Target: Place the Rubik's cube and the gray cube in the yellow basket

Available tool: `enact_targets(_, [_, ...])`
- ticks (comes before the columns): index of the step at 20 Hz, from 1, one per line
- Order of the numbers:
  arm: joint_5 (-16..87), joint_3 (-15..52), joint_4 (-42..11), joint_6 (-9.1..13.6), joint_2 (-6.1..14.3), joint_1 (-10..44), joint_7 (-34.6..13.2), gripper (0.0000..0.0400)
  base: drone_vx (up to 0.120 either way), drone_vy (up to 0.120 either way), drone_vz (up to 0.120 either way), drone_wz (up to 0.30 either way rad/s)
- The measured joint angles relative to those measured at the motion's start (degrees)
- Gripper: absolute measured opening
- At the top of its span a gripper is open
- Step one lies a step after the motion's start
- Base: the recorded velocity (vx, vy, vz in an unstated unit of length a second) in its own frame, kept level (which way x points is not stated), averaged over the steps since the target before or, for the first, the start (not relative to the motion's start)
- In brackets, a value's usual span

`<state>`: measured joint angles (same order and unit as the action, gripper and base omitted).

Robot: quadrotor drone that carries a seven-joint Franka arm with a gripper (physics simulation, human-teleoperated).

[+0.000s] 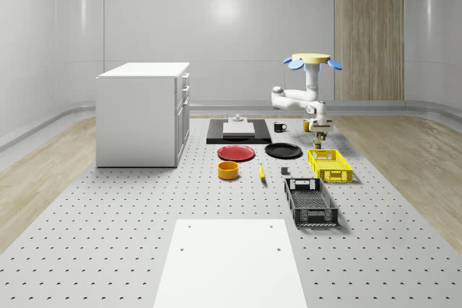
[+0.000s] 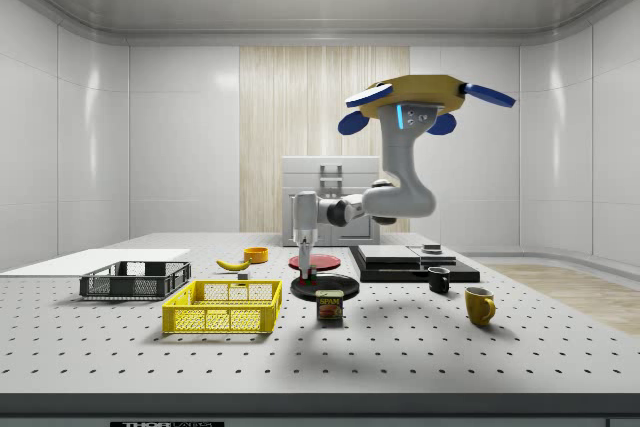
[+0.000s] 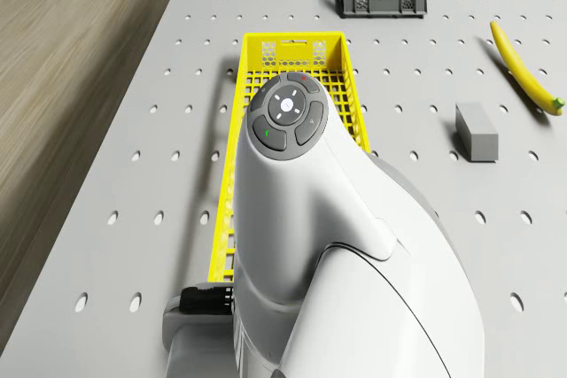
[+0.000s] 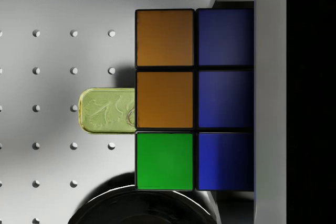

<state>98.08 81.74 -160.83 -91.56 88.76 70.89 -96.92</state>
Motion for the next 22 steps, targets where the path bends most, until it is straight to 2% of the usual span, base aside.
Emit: enact_targets(22, [-0.5,0.1,0.0,-1.3,1.4,0.2,-0.1,0.0325,0.120,0.000,0.000,0.000])
